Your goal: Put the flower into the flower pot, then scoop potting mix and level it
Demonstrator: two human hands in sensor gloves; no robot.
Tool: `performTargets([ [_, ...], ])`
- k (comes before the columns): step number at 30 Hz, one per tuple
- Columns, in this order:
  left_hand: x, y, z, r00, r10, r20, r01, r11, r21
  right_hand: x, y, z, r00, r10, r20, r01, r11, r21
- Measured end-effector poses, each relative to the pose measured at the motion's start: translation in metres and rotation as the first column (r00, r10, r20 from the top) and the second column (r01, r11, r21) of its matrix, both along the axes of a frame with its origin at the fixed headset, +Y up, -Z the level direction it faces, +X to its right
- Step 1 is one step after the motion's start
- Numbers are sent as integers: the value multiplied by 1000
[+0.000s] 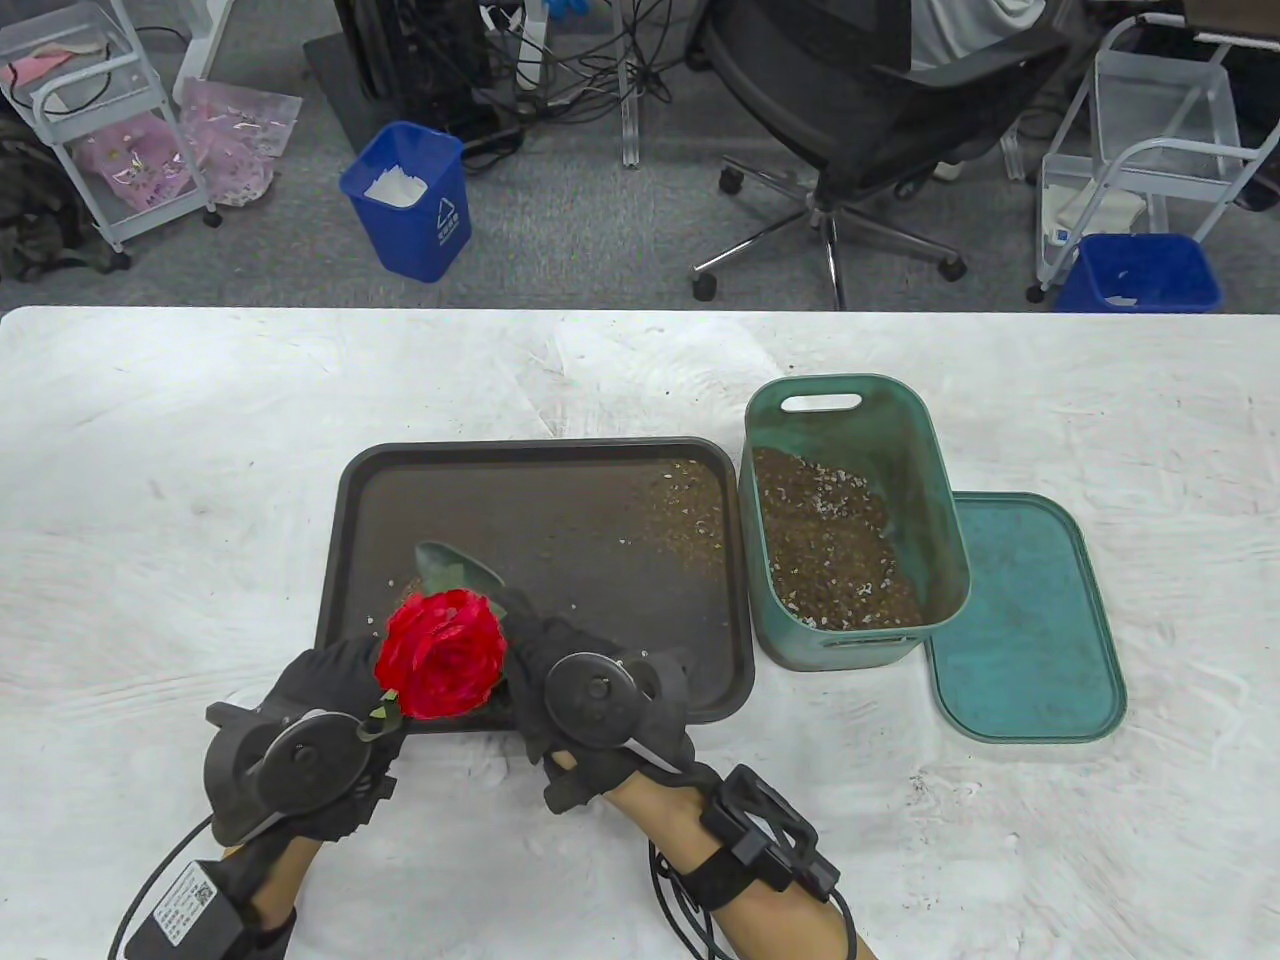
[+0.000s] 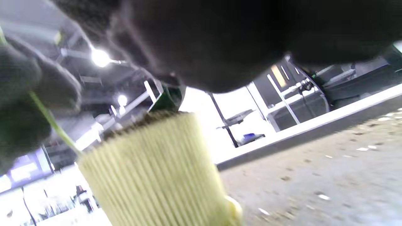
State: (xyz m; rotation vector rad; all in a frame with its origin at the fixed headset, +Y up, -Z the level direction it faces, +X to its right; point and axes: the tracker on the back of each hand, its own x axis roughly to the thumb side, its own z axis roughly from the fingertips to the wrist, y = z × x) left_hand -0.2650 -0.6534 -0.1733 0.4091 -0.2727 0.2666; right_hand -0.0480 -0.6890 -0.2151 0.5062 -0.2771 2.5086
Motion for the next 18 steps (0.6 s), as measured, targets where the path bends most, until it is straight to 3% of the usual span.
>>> performTargets([
  [5, -2, 0, -1, 1000, 13, -5, -13, 1000, -5, 8, 7, -3, 982, -188, 15, 189, 980, -57],
  [11, -4, 1, -1, 999, 33, -10, -33, 999, -12, 4, 7, -5, 999, -54, 3, 54, 991, -123],
  [16, -5, 0, -2, 999, 51, -16, -51, 999, -15, -1, 23, -6, 985, -171, -16, 169, 982, -83],
  [18, -6, 0, -2, 998, 58, -19, -58, 998, -17, -6, 22, -6, 992, -119, -34, 115, 988, -105],
])
